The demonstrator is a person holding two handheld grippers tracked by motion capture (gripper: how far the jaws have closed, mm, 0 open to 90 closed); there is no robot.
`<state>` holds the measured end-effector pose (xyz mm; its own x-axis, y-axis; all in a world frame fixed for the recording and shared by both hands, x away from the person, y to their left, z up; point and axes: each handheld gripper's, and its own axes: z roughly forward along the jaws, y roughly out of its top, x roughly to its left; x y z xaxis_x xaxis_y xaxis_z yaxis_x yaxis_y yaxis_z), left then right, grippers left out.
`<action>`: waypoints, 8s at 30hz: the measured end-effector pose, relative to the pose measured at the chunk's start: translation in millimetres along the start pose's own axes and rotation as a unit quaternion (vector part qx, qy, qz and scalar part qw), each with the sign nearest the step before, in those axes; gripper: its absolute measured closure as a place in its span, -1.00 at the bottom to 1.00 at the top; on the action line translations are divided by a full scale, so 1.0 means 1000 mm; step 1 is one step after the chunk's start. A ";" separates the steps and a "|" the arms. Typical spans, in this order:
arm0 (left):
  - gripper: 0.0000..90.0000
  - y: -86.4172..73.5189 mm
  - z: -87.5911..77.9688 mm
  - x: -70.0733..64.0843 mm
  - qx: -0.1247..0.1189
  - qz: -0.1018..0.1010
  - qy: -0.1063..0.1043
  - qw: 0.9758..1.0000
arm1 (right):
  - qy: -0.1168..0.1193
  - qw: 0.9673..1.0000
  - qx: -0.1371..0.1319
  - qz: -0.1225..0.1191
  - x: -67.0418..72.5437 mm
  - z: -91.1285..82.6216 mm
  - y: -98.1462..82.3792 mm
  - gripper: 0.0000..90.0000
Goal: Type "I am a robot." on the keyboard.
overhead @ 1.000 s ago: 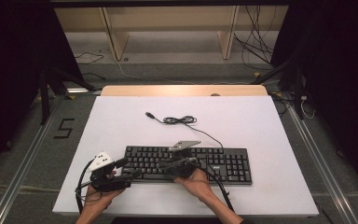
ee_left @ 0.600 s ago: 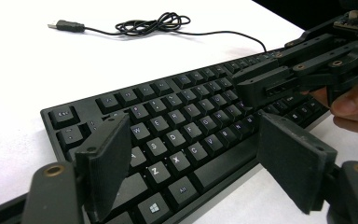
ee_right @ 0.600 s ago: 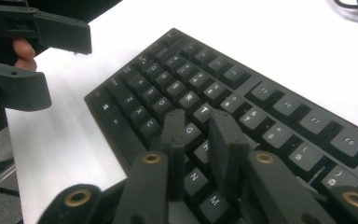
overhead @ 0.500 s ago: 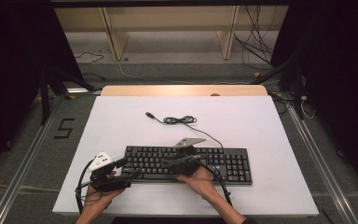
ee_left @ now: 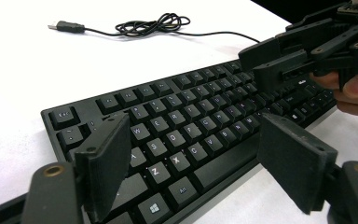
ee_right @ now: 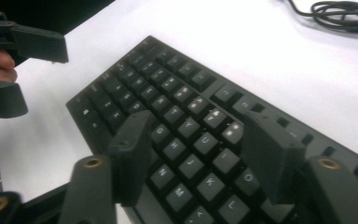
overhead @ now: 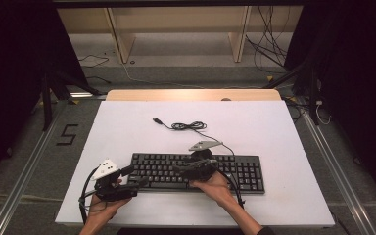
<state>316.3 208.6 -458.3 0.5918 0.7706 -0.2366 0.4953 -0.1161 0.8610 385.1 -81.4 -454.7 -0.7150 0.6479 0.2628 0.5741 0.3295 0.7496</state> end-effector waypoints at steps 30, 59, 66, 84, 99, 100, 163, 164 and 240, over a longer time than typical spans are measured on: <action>-0.43 0.000 0.000 0.000 0.000 0.001 0.002 1.000 | -0.051 0.998 0.033 0.003 -0.018 0.000 -0.006 1.00; -0.43 0.000 0.000 0.001 0.001 0.000 0.003 1.000 | -0.058 0.997 0.049 0.003 -0.019 0.010 -0.013 1.00; -0.43 0.000 0.000 0.003 -0.001 -0.003 0.003 1.000 | -0.042 0.999 0.019 0.023 -0.021 0.001 -0.011 0.85; -0.43 0.008 0.014 0.001 0.016 0.000 0.006 1.000 | -0.004 1.000 -0.027 0.012 -0.013 -0.028 -0.015 -0.09; -0.14 0.022 0.044 -0.002 0.045 0.010 0.004 0.999 | 0.001 0.998 -0.061 0.003 -0.010 -0.054 -0.032 -0.17; -0.10 0.023 0.047 -0.001 0.048 0.010 0.002 0.999 | 0.001 0.998 -0.062 0.001 -0.010 -0.055 -0.033 -0.17; 0.39 0.037 0.073 -0.005 0.097 0.028 -0.023 0.995 | -0.002 0.998 -0.066 -0.008 -0.005 -0.069 -0.043 -0.24; 0.32 0.036 0.070 -0.005 0.091 0.026 -0.026 0.995 | -0.002 0.998 -0.066 -0.008 -0.005 -0.069 -0.043 -0.23; -0.44 -0.002 -0.002 -0.011 -0.002 0.015 -0.038 0.999 | -0.036 0.998 0.040 -0.033 -0.002 -0.016 -0.047 1.00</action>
<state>307.5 201.4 -456.5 0.6528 0.7170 -0.2445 0.4750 -0.1360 0.8694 353.3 -109.6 -480.7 -0.7238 0.6691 0.1684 0.5588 0.4253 0.7119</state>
